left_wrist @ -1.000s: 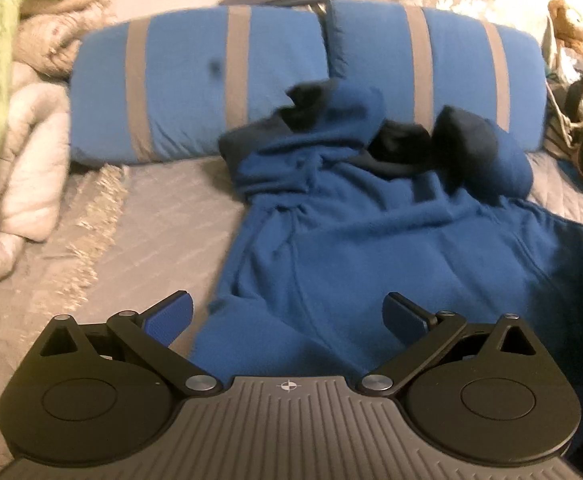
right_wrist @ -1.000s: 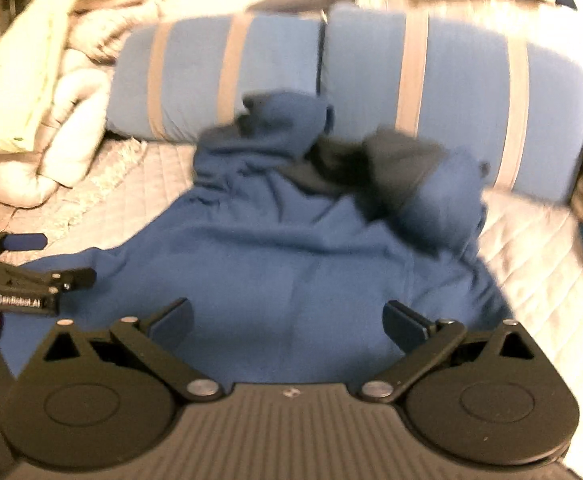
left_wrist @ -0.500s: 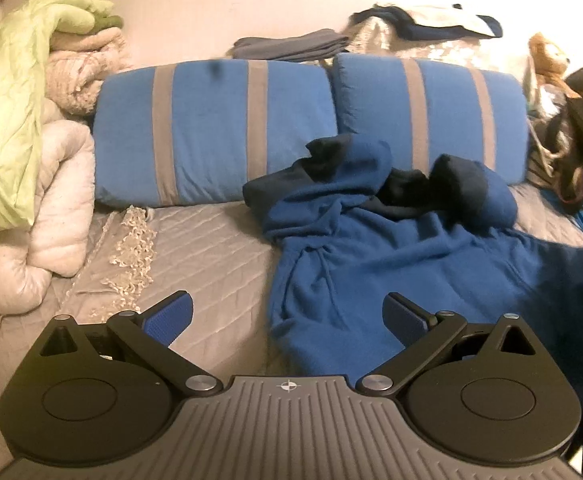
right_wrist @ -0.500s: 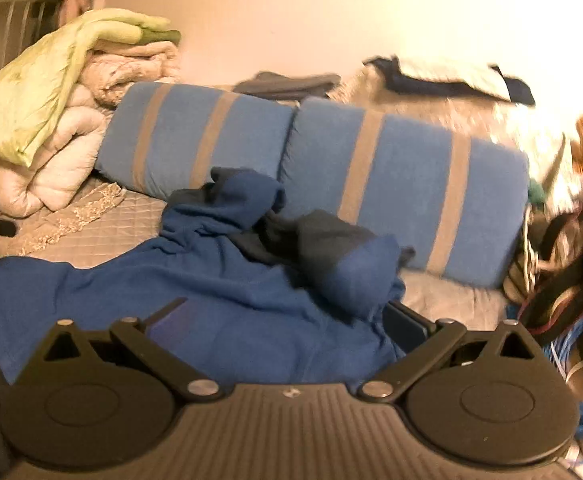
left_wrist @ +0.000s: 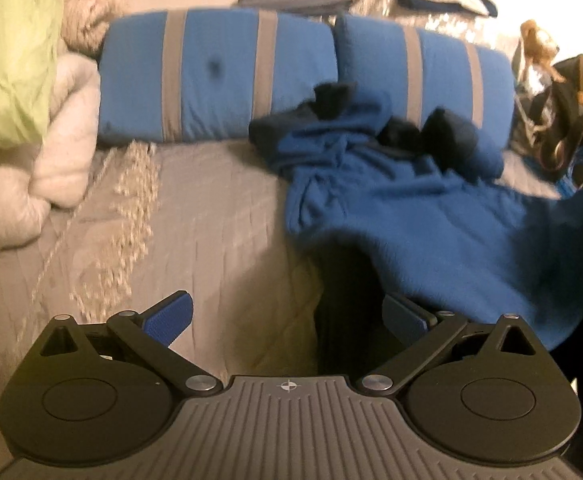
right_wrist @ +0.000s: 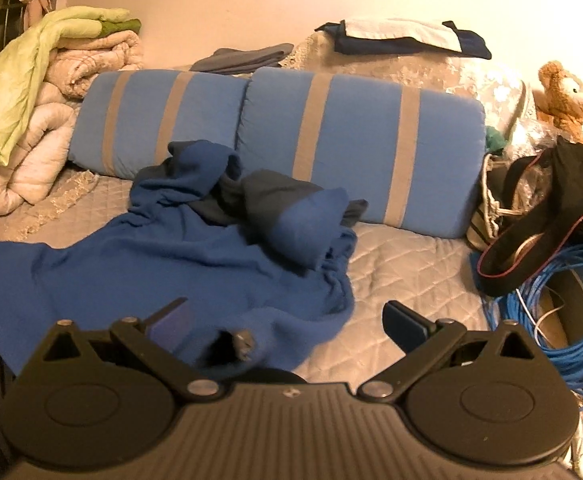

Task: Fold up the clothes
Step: 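Move both tools toward the hem of the blue fleece hoodie, then close the left tool on the hoodie hem while the right tool grasps it too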

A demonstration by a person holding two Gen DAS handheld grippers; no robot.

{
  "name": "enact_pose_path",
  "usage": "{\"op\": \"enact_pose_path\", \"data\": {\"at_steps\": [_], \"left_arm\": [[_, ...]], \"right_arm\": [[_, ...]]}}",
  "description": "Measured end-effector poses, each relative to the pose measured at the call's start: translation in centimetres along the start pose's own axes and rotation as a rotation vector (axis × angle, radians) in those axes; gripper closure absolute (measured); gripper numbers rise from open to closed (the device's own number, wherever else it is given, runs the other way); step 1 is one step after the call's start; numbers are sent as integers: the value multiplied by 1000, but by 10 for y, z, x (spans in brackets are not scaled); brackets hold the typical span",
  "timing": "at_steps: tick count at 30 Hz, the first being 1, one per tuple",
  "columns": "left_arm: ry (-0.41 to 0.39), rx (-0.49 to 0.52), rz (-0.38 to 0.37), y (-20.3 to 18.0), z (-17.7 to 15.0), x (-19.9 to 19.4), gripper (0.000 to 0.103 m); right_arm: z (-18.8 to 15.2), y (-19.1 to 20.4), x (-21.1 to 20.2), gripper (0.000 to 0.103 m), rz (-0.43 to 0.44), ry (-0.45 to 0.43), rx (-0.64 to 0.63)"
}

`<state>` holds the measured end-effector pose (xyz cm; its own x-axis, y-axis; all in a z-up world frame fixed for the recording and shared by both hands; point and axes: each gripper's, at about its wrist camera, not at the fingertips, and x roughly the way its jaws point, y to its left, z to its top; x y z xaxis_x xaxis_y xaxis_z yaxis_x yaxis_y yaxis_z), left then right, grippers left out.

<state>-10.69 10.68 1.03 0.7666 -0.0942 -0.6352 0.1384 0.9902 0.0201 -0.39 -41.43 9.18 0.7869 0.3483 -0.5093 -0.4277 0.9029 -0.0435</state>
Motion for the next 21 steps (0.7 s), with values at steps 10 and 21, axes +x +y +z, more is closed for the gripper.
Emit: {"op": "enact_pose_path", "data": {"at_steps": [10,21], "left_arm": [[-60,-10,-52,-21,-3,14,0],[-158,-56,-61,-31,11,19,0]], "right_arm": [[-12,0,7,0,-51,15,-24],[-20,-5,18,0,-60,66,5]]}}
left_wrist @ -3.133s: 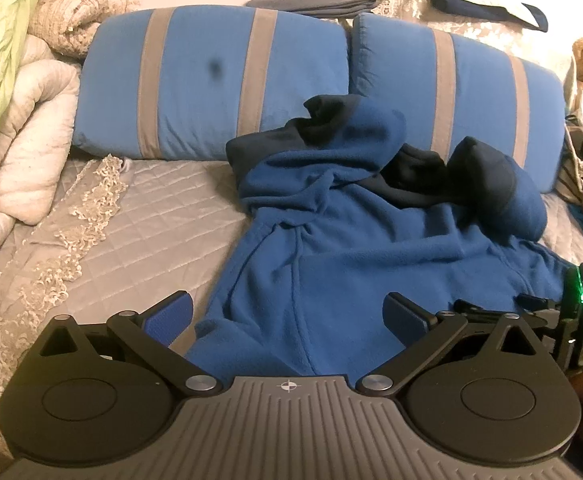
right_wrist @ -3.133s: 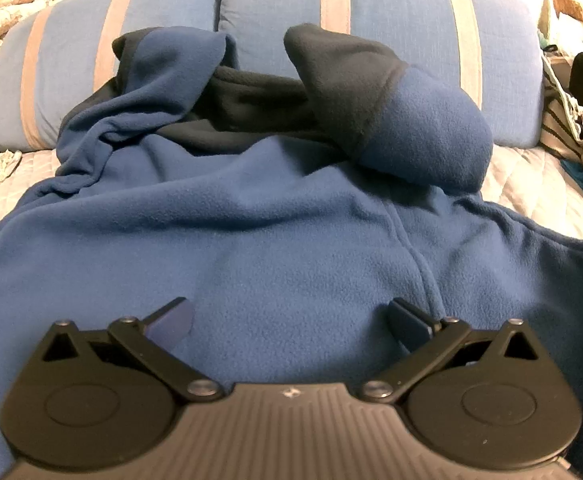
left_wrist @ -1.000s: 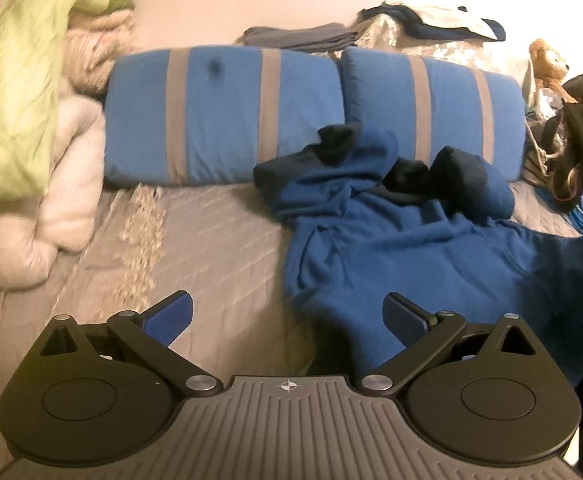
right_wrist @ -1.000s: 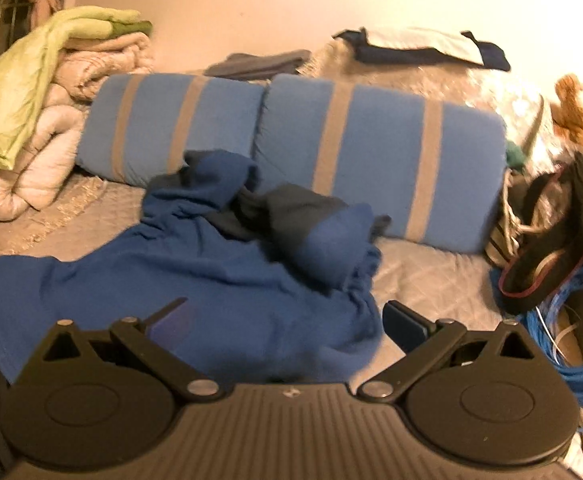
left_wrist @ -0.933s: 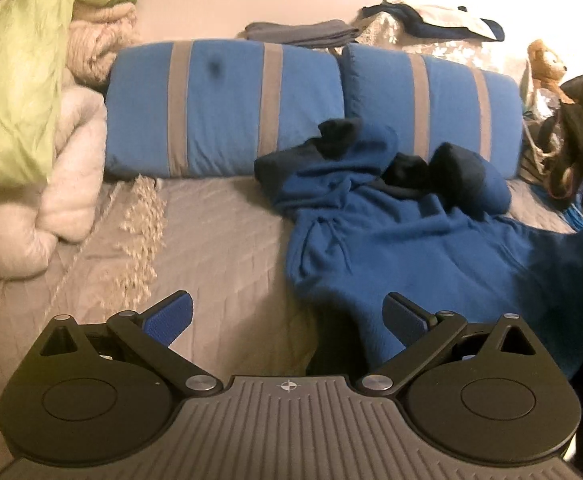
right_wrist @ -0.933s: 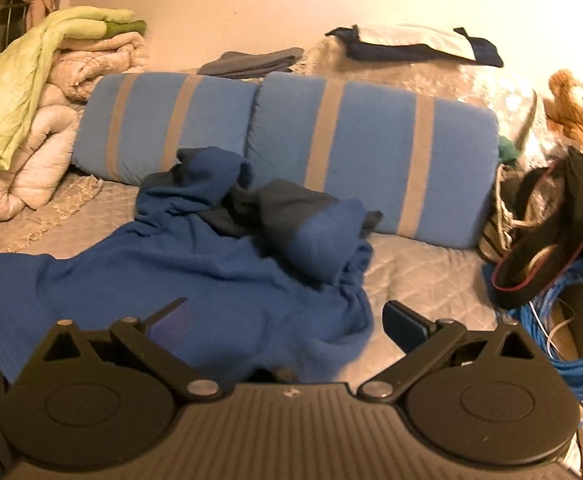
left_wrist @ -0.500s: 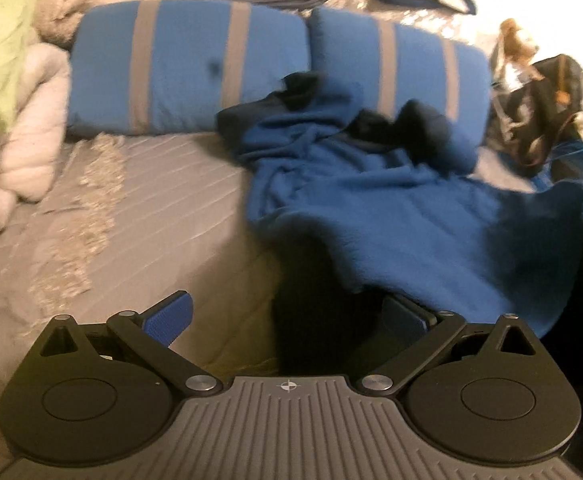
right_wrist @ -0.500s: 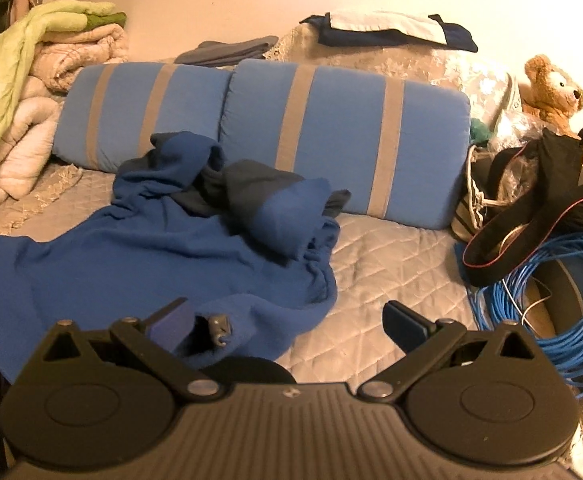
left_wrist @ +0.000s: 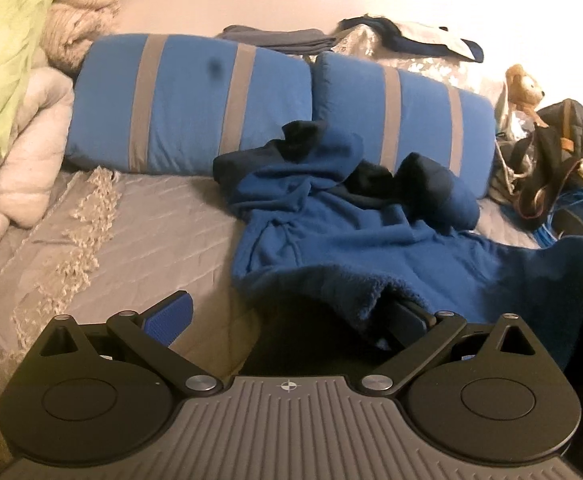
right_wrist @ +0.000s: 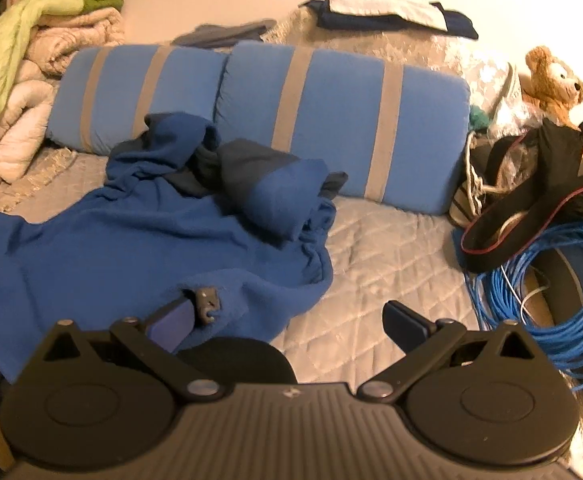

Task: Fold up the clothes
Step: 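Close the left tool on the hoodie hem while the right tool grasps it too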

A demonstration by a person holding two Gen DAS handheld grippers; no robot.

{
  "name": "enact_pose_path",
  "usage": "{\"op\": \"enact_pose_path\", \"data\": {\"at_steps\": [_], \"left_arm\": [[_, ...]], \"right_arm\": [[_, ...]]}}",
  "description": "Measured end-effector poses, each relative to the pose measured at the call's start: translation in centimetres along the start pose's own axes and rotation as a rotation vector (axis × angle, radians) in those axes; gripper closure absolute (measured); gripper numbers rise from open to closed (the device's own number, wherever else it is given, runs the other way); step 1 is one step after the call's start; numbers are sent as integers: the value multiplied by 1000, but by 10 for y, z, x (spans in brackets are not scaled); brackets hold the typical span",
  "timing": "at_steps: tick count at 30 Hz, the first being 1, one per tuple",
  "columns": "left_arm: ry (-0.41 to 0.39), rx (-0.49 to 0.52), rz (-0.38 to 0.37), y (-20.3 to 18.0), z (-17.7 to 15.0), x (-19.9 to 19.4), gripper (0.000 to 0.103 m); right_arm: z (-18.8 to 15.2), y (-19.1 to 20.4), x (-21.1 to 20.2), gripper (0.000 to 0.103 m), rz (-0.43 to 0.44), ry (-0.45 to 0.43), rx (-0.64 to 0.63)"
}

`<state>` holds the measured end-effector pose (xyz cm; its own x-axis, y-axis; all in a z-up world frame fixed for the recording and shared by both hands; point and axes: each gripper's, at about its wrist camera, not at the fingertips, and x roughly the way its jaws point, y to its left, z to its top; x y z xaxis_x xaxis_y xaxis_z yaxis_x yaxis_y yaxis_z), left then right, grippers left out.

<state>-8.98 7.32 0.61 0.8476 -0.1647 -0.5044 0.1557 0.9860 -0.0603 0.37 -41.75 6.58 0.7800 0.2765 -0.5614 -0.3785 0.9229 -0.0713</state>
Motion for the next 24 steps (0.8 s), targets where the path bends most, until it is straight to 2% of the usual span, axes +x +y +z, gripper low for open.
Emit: {"op": "enact_pose_path", "data": {"at_steps": [4,12,16,18,21,23,24], "left_arm": [[6,31,40,-6,-2,6,0],[24,-17,56,-1,-2,13,0],[32,-35,48,-1,-2,14,1],[38,-41,46,-2,-1,14,7],[54,-55,30,-1,-1,16,21],[60,-73,-10,-1,0,16,45],[61,-79,-32,-1,-1,16,49]], "right_arm": [[-2,-2,3,0,14,6,34],[0,9,12,1,7,4,18],[3,17,23,15,-2,27,2],[4,21,28,22,-7,39,-7],[6,28,32,39,-10,48,-31],[7,30,33,58,-2,48,-35],[8,31,33,63,6,50,-32]]}}
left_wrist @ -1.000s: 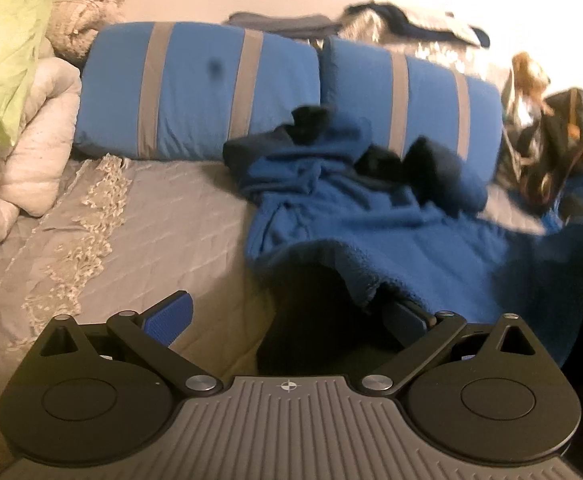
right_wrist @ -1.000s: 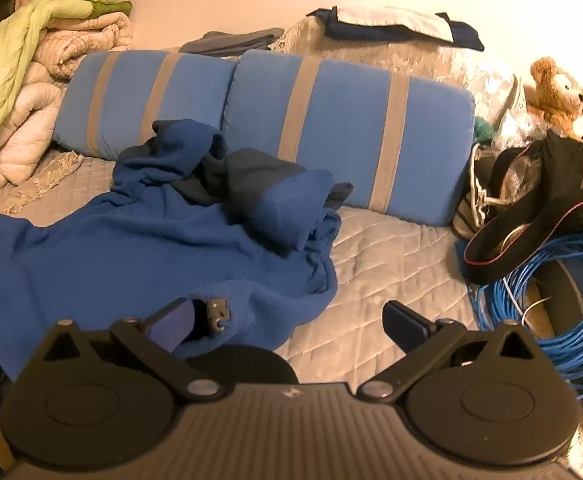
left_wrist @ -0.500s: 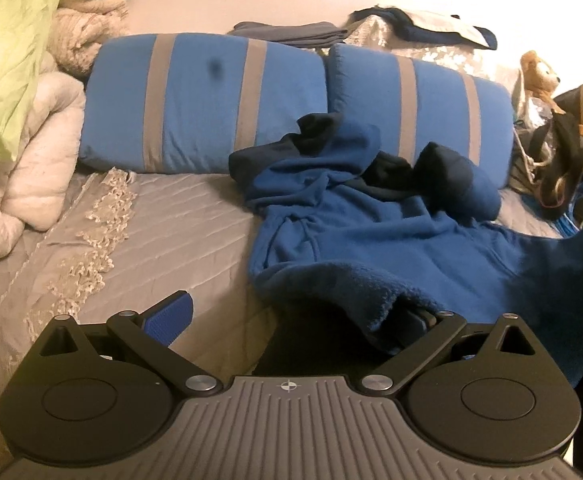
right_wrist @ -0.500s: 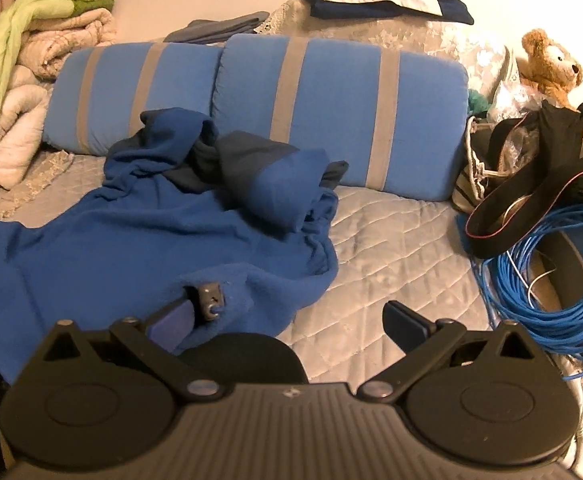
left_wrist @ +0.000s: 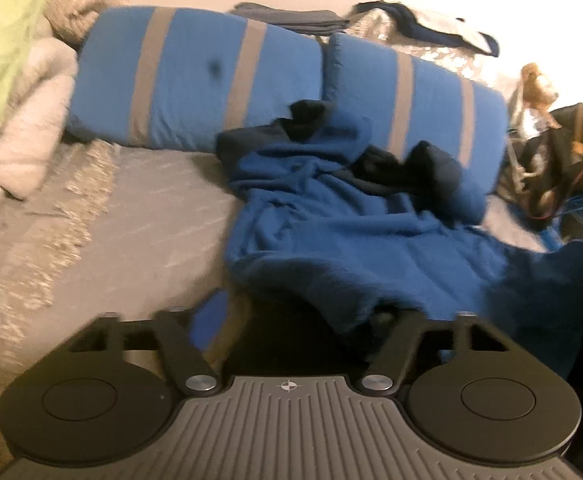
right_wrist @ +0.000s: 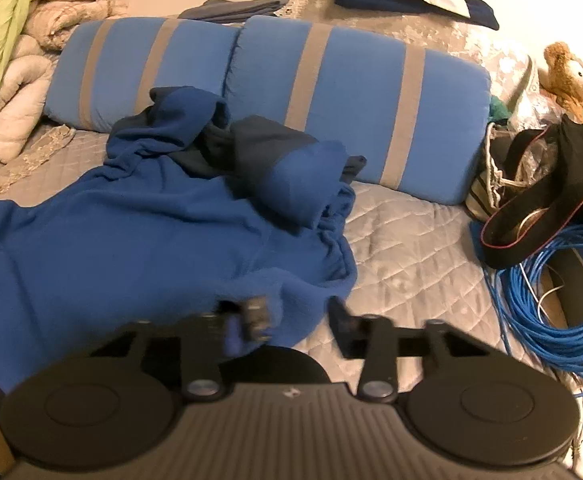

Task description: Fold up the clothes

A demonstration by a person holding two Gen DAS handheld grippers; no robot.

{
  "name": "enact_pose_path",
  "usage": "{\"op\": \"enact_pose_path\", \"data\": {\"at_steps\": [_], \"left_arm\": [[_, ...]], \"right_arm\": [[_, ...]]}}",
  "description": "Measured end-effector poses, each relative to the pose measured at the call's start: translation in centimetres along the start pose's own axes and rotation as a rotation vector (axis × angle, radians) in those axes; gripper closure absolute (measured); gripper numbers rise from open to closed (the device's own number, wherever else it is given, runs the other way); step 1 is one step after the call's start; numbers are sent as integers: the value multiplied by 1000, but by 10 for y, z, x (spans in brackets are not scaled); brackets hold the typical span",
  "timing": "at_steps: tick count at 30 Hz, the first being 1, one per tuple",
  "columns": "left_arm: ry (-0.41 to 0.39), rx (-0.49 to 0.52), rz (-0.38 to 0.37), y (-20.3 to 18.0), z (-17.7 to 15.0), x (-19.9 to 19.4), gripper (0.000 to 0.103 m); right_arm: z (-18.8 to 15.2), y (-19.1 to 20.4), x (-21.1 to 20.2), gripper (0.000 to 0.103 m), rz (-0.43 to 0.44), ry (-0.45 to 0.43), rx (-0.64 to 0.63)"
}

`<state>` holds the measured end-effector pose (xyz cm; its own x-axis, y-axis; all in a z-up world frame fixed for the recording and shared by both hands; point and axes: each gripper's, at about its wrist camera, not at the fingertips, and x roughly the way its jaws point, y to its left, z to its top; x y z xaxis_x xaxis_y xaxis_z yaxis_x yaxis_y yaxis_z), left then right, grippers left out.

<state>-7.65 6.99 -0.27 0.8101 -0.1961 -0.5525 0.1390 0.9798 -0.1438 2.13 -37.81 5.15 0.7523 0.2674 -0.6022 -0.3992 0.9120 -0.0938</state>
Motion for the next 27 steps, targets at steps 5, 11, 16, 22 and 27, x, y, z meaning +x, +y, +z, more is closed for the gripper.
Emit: {"op": "enact_pose_path", "data": {"at_steps": [5,11,16,22,27], "left_arm": [[-4,-12,-43,-2,-2,1,67],[-21,-11,-58,-5,-2,1,75],[-17,16,-28,-10,0,-1,79],[-15,12,17,-4,3,-3,80],[-14,3,59,4,8,-7,81]], "right_arm": [[4,0,-3,86,23,-12,9],[11,-6,-5,87,12,-11,36],[12,-17,-10,87,-16,-15,91],[3,-37,-17,87,-40,-17,192],[-4,-58,-25,87,-67,-28,281]]}}
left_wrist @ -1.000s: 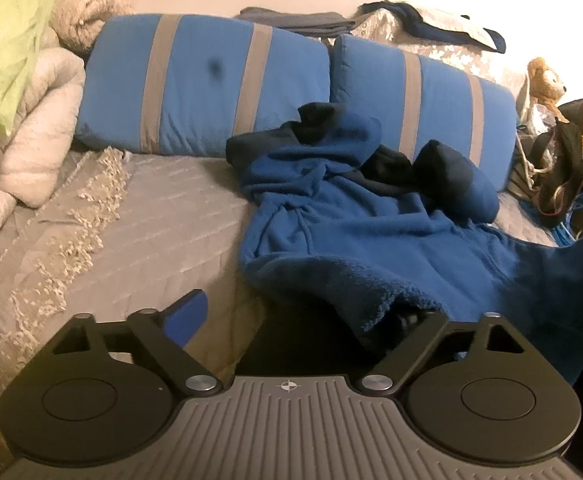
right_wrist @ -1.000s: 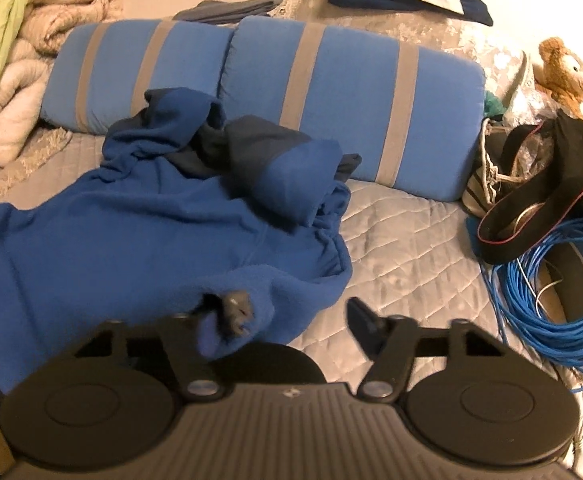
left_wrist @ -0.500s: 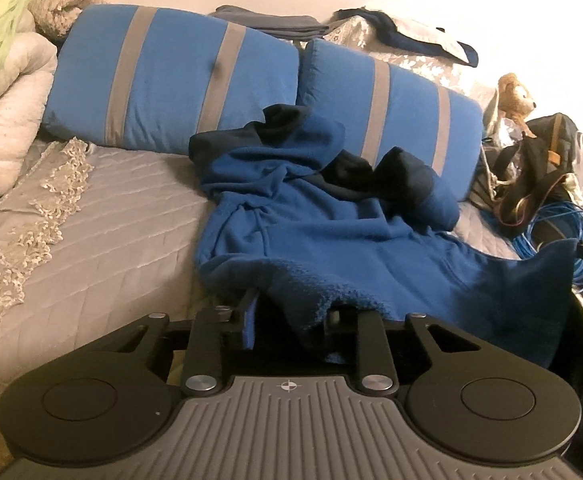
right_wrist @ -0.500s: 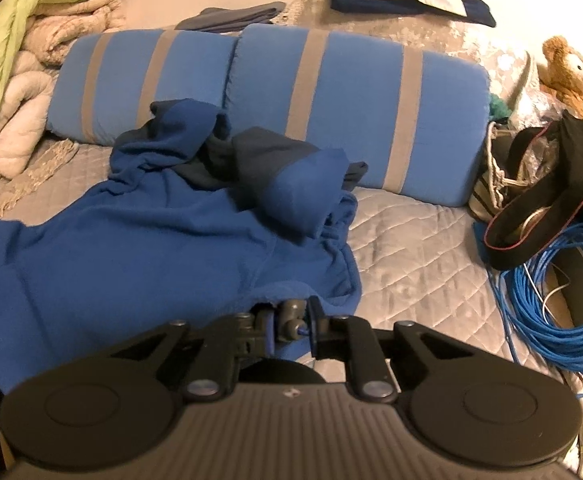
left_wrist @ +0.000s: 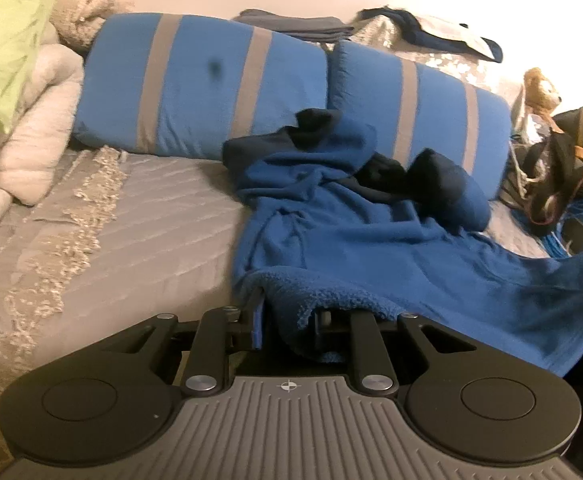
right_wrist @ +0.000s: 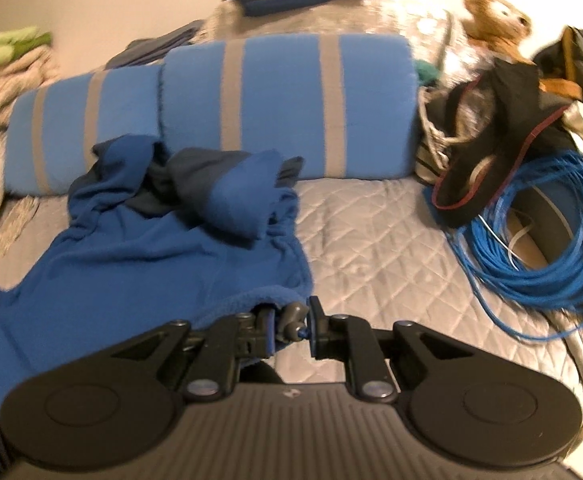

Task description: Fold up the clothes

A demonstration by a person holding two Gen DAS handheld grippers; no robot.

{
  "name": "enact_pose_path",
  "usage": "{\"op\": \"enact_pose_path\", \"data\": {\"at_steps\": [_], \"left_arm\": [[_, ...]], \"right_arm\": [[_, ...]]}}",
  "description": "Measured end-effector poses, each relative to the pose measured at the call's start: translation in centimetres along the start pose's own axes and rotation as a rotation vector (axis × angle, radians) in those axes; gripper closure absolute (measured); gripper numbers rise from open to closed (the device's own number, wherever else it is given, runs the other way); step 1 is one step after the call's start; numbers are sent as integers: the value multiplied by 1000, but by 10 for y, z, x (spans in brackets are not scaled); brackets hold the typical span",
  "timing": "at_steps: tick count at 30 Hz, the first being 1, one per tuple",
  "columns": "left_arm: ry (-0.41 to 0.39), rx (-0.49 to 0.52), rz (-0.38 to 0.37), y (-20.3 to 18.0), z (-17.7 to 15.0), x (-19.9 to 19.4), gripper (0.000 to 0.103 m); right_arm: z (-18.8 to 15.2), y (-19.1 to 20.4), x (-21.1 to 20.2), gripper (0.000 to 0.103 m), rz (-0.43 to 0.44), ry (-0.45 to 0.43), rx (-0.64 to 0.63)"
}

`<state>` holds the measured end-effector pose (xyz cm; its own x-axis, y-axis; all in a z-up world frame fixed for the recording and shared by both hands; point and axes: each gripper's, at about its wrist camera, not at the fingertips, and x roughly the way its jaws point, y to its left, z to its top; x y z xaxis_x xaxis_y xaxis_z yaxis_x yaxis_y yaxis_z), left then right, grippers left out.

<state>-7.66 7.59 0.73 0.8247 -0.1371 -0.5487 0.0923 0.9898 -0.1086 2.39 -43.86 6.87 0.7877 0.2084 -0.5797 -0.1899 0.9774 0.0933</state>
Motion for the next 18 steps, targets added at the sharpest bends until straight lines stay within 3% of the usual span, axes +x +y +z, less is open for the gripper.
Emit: {"op": "enact_pose_path", "data": {"at_steps": [6,12,18], "left_arm": [[5,31,100,8,16,-9,83],[79,98,159,2,24,-9,83],[113,52,160,11,7,8,81]], "right_arm": [[0,-21,-9,88,-18,-12,81],[-2,-25,-12,88,-3,48,115],[-11,-26,-3,87,0,91,129]]}}
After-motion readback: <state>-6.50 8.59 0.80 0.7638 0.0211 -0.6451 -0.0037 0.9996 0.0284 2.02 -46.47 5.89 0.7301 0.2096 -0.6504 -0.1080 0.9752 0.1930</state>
